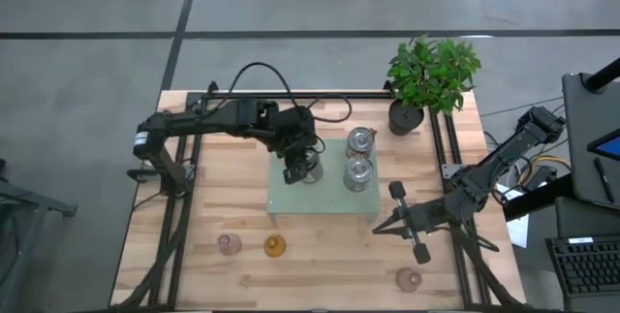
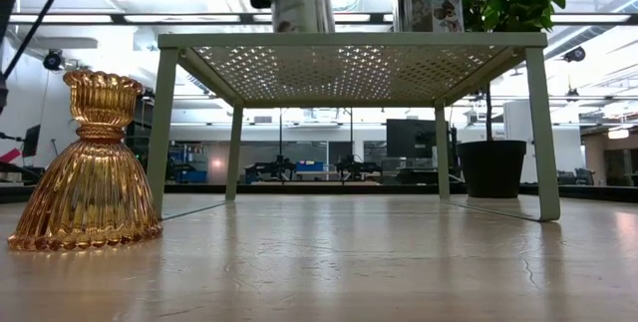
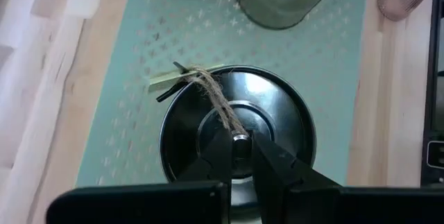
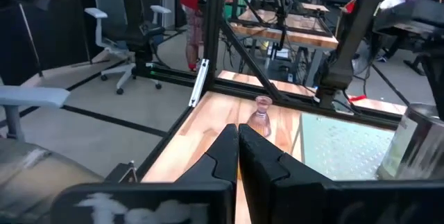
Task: Pick & Place candle stick holders
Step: Put the green scented candle on the shelf
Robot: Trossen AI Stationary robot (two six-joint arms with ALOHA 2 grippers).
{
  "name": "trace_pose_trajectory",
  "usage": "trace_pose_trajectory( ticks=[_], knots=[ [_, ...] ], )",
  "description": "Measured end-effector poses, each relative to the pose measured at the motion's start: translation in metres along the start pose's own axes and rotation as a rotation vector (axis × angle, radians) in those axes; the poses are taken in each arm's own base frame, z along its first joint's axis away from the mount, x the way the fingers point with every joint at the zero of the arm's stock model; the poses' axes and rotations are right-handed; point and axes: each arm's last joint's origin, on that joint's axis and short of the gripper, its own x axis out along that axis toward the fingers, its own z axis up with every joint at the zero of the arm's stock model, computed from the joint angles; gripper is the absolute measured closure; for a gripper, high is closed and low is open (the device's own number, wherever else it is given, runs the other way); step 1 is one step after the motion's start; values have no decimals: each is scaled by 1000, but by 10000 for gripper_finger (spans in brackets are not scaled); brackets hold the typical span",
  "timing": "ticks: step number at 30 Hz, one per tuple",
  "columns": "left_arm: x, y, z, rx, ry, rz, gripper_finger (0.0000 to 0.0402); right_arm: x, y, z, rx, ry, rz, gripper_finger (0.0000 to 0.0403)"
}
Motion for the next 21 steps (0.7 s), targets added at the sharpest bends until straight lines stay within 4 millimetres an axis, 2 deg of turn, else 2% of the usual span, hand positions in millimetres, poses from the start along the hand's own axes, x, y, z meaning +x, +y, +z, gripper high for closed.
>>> trace_pose_trajectory(
  ticks=[5, 13, 21],
  knots=[
    [13, -1, 9, 9, 14, -18, 373, 0, 0, -1, -2, 6, -1, 394],
    [25, -7, 31, 20, -12, -82, 372, 0, 0, -2, -7, 18, -1, 394],
    [34, -11, 39, -1, -26, -115, 372, 0, 0, -2, -8, 25, -1, 394]
  ],
)
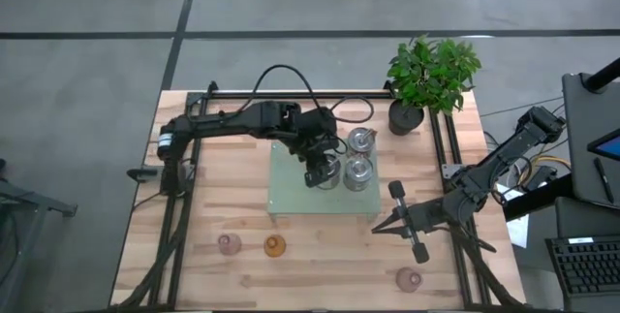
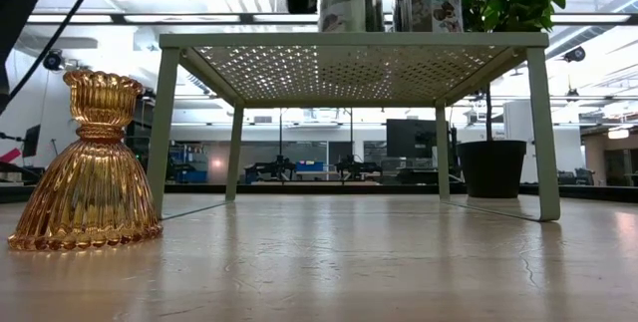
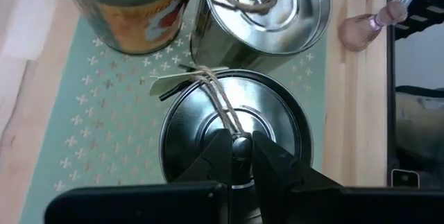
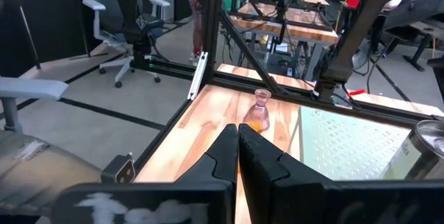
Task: Pick & Place candle stick holders
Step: Put the green scented candle on the shelf
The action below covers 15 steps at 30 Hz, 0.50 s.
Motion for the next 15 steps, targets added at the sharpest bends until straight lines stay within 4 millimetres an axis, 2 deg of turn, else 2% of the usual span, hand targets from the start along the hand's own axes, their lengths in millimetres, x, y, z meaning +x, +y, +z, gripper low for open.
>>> trace_pose_trajectory(
  ticks=[15],
  knots=[
    [7, -19, 4, -23, -61, -70, 371, 0, 0, 0, 2, 2, 0, 394]
  ],
)
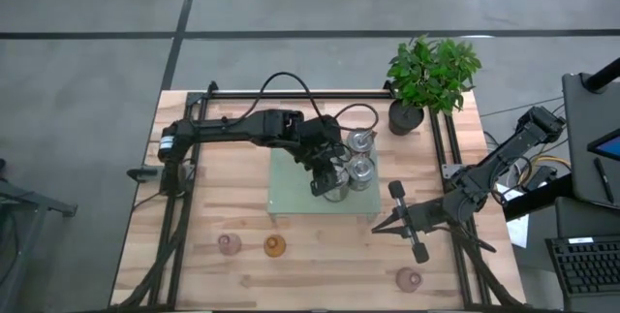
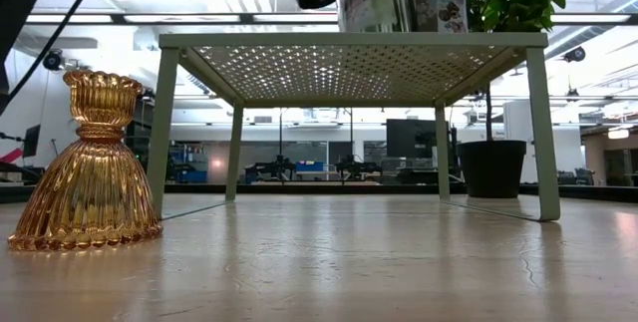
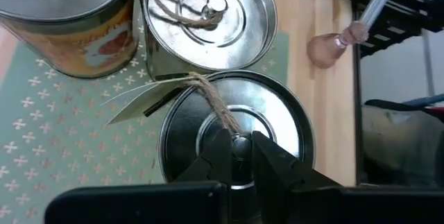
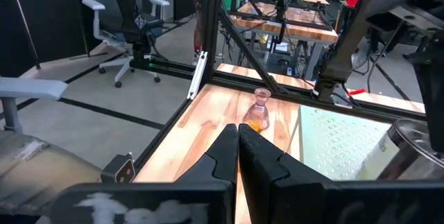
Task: Pick & Place candle stick holders
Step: Put the green scented candle on the shelf
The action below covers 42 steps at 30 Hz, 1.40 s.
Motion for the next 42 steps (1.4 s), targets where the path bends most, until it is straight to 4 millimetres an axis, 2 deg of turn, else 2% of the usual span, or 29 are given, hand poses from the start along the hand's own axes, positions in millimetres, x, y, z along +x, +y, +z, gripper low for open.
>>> trace_pose_trajectory(
  ticks=[11, 22, 30, 33, 39, 42],
  knots=[
    [3, -9, 4, 56, -65, 2, 371, 0, 0, 0, 0, 0, 0, 394],
    [19, -10, -3, 71, -74, -8, 371, 0, 0, 0, -1, 0, 0, 394],
    [20, -13, -4, 76, -73, -22, 370, 0, 0, 0, -2, 5, 0, 394],
    [21, -14, -3, 82, -87, -26, 358, 0, 0, 0, -2, 4, 0, 394],
    [22, -16, -2, 82, -93, -37, 306, 0, 0, -1, -4, 10, 0, 394],
    [16, -18, -3, 87, -97, -38, 289, 0, 0, -1, -4, 11, 0, 394]
  ],
)
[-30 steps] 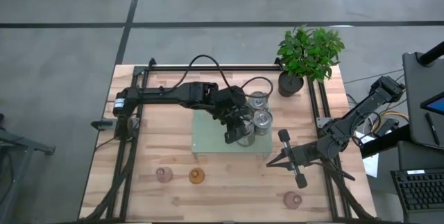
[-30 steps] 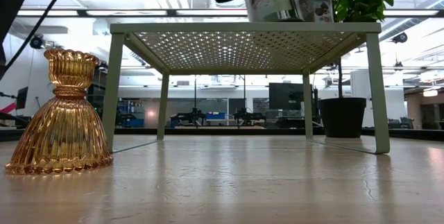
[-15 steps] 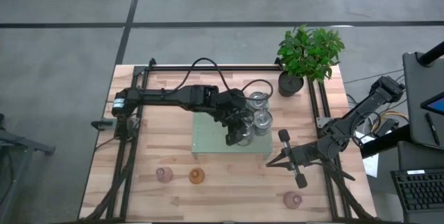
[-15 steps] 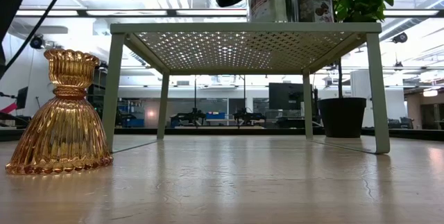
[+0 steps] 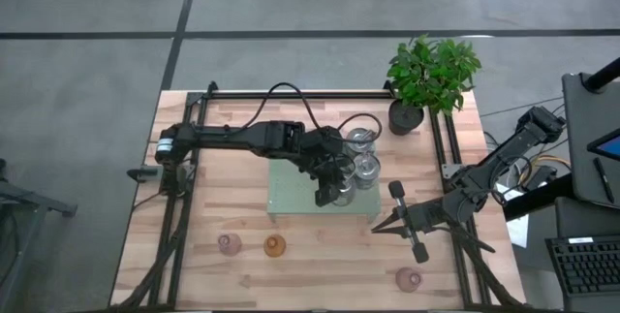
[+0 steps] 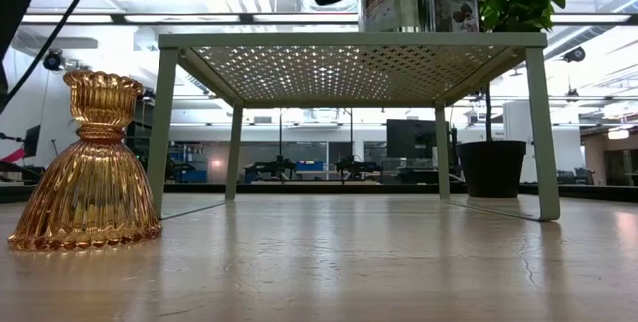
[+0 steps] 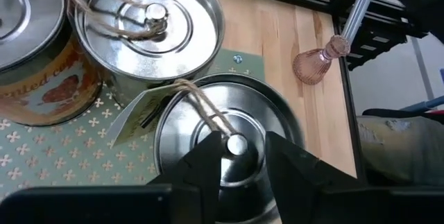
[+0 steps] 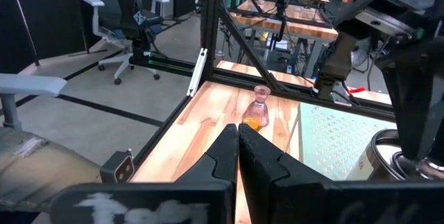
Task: Pick & Place candle stick holders
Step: Put the green scented candle on the shelf, then put the yellow candle holder on the shelf
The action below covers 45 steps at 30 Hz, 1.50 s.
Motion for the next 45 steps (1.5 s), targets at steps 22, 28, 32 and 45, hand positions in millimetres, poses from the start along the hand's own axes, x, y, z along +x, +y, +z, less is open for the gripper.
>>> trace_pose_trajectory(
  ticks=[22, 28, 32, 45],
  knots=[
    [-64, -53, -34, 158, 162, -18, 284, 0, 0, -1, 9, 15, -1, 394],
    [-60, -93, -63, 171, 254, 19, 285, 0, 0, -1, 9, 15, -1, 394],
    [-49, -116, -89, 172, 293, 87, 285, 0, 0, -1, 14, 14, -1, 394],
    [7, -136, -186, 81, 426, 233, 285, 0, 0, -1, 19, 14, -1, 394]
  ],
)
